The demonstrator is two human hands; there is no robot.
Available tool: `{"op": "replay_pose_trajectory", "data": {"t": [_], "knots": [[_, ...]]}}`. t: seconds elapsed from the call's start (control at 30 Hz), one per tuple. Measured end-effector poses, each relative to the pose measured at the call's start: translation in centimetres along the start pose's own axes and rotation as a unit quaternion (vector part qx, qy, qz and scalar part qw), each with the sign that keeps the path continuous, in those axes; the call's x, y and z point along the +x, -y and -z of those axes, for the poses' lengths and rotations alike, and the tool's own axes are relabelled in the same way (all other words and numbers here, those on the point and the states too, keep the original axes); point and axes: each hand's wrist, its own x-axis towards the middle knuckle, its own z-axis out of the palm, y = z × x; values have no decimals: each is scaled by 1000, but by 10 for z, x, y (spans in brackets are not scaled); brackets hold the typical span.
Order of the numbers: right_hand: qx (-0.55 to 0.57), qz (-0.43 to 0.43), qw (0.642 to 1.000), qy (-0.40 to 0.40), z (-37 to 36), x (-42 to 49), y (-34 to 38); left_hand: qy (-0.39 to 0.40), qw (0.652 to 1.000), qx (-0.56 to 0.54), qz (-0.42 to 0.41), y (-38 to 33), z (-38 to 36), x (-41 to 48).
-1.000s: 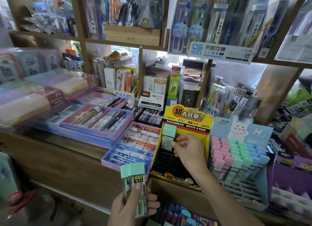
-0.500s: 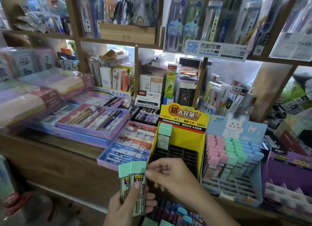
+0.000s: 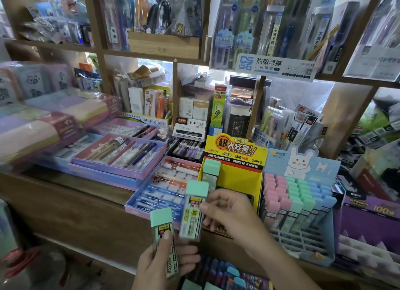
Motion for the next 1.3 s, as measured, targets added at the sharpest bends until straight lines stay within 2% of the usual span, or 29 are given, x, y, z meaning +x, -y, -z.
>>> {"op": "replay_pose_trajectory", "data": {"t": [0.17, 0.33, 0.67, 1.0, 1.3], "knots": [[-17, 65, 990, -123, 12, 16, 11, 6, 1000, -9, 2, 2, 2, 3], [-83, 102, 976, -175, 18, 32, 5, 13, 1000, -11, 11, 3, 4, 3], [-174, 101, 965, -170, 18, 47, -13, 22, 999, -7, 23, -2, 3, 0], [-207, 57, 961, -174, 16, 56, -15, 11, 999, -21, 29, -3, 1, 0], [-299, 23, 930, -211, 14, 66, -22, 12, 999, -17, 25, -5, 1, -3]]}}
